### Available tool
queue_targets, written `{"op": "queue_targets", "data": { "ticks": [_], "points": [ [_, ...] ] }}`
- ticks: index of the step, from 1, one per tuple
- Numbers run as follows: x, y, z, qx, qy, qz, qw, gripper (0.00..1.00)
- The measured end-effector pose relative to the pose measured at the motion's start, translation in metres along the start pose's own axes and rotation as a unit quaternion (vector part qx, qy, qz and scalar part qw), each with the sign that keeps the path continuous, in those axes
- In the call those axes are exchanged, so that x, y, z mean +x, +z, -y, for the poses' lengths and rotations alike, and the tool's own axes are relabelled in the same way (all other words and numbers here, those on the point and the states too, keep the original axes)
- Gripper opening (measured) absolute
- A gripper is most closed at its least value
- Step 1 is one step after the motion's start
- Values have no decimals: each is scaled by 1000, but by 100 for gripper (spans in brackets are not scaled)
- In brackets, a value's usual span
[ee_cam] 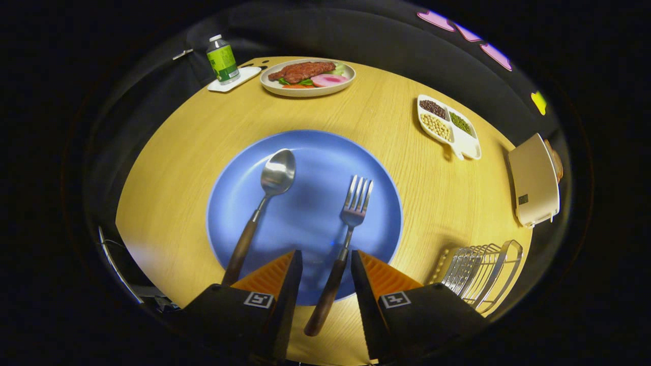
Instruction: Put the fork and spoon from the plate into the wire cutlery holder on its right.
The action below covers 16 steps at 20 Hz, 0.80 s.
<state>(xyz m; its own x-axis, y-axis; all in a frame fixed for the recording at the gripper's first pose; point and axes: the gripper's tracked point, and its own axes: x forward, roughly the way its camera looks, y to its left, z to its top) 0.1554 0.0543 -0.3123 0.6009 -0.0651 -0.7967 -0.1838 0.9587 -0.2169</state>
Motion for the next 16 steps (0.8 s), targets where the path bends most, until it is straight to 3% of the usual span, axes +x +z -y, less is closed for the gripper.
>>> {"op": "queue_targets", "data": {
  "ticks": [1, 5, 8, 10, 16],
  "points": [
    [6, -2, -3, 9, 6, -9, 1000, 58],
    [5, 2, 1, 8, 6, -10, 1000, 28],
    [7, 2, -7, 15, 55, -17, 998, 13],
    [3, 0, -7, 24, 83, -29, 996, 8],
    [-44, 11, 10, 45, 113, -7, 993, 8]
  ]
}}
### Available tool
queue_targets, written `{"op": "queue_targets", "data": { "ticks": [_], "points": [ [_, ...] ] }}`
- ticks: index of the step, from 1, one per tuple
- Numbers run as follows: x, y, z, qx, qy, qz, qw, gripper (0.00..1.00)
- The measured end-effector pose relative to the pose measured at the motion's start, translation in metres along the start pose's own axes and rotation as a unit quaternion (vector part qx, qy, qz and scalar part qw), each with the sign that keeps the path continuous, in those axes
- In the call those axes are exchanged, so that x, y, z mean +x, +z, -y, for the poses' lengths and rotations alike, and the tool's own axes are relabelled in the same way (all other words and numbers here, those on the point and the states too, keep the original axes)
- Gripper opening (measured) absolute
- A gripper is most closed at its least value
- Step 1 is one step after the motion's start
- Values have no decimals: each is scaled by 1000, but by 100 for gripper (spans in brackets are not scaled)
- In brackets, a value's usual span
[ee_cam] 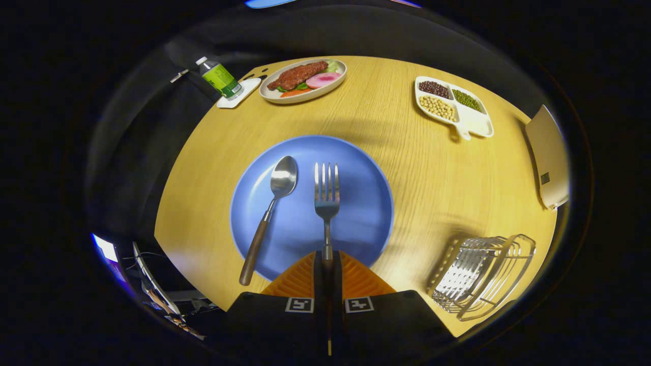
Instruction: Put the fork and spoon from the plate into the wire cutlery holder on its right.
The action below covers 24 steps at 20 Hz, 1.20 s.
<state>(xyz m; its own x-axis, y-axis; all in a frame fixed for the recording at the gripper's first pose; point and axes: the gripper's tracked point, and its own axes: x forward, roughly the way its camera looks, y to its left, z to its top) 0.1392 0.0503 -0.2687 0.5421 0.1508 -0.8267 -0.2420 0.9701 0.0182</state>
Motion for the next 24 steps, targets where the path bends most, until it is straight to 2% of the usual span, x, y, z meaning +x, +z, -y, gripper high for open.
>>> {"op": "queue_targets", "data": {
  "ticks": [6, 12, 17, 24],
  "points": [
    [-80, 5, 21, -31, -2, 18, 999, 8],
    [-145, -18, 91, -81, -42, -34, 995, 8],
    [-161, -41, 146, -118, -64, -125, 983, 8],
    [-151, -59, 164, -162, -55, -226, 959, 7]
  ]
}}
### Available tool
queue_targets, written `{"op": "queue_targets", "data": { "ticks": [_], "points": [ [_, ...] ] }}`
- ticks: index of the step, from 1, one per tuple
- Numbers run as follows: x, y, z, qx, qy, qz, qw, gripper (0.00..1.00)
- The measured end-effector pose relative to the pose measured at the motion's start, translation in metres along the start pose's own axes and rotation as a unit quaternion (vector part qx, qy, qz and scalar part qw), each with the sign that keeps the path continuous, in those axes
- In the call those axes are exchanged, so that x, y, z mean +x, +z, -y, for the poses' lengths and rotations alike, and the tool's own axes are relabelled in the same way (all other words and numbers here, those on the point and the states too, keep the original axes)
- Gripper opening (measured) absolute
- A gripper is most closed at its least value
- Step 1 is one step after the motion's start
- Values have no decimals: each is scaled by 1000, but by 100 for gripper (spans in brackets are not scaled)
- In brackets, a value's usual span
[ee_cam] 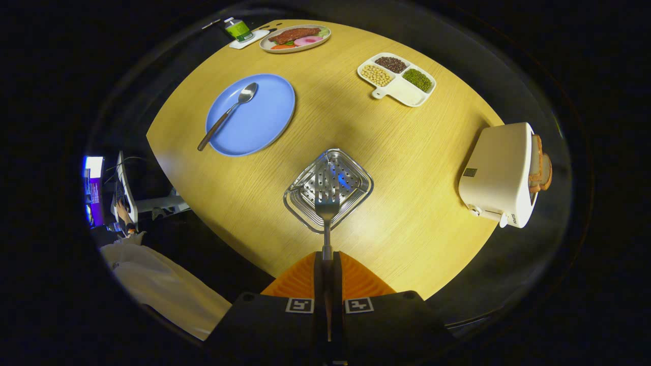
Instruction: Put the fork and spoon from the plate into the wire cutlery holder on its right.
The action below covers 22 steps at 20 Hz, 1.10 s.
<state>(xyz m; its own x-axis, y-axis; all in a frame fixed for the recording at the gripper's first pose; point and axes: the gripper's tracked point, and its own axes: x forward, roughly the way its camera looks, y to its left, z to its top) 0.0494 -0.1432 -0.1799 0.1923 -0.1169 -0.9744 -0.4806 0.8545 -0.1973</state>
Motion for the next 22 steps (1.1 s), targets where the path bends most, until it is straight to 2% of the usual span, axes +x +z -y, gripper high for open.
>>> {"op": "queue_targets", "data": {
  "ticks": [9, 15, 17, 18, 21, 22],
  "points": [
    [29, 3, 4, 17, 25, -98, 995, 7],
    [38, 25, 4, 61, 44, -96, 993, 10],
    [36, 31, 1, 72, 50, -92, 992, 14],
    [37, 32, 2, 77, 50, -86, 992, 22],
    [35, 42, 1, 87, 48, -58, 993, 34],
    [30, 44, -2, 91, 51, -48, 993, 56]
  ]
}}
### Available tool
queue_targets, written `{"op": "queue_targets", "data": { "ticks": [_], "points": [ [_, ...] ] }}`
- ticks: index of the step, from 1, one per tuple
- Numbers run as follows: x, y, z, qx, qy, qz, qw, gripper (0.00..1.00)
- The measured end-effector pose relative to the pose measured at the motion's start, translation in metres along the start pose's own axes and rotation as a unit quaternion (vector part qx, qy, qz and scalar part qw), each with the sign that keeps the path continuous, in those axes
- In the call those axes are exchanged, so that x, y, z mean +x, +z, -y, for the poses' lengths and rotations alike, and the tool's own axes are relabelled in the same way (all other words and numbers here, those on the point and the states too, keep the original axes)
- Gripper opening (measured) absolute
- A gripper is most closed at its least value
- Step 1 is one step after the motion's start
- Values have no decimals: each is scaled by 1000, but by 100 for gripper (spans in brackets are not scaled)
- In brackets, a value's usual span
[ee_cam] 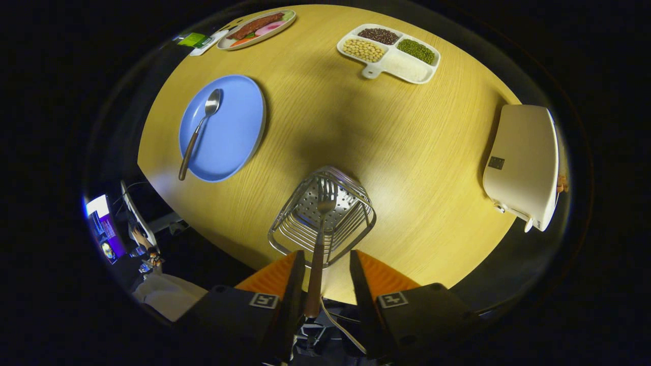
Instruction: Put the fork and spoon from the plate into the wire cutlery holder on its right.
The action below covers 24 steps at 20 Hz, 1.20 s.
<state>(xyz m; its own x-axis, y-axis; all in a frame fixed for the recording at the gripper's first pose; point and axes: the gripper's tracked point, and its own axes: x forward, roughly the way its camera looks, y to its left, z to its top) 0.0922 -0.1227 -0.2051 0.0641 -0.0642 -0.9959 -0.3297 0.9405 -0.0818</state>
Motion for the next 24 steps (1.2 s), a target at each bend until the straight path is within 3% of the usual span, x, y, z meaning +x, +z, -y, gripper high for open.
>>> {"op": "queue_targets", "data": {
  "ticks": [2, 3, 4, 6, 13, 18, 24],
  "points": [
    [-7, 4, -7, 9, 14, 24, 1000, 79],
    [-12, 7, -14, 16, 24, 37, 999, 85],
    [-21, 11, -20, 25, 36, 55, 998, 100],
    [-30, 19, -35, 32, 60, 95, 993, 100],
    [-75, 23, -65, 62, 67, 218, 972, 100],
    [-103, 25, -85, 91, 50, 301, 948, 99],
    [-96, 43, -129, 113, 36, 350, 929, 99]
  ]
}}
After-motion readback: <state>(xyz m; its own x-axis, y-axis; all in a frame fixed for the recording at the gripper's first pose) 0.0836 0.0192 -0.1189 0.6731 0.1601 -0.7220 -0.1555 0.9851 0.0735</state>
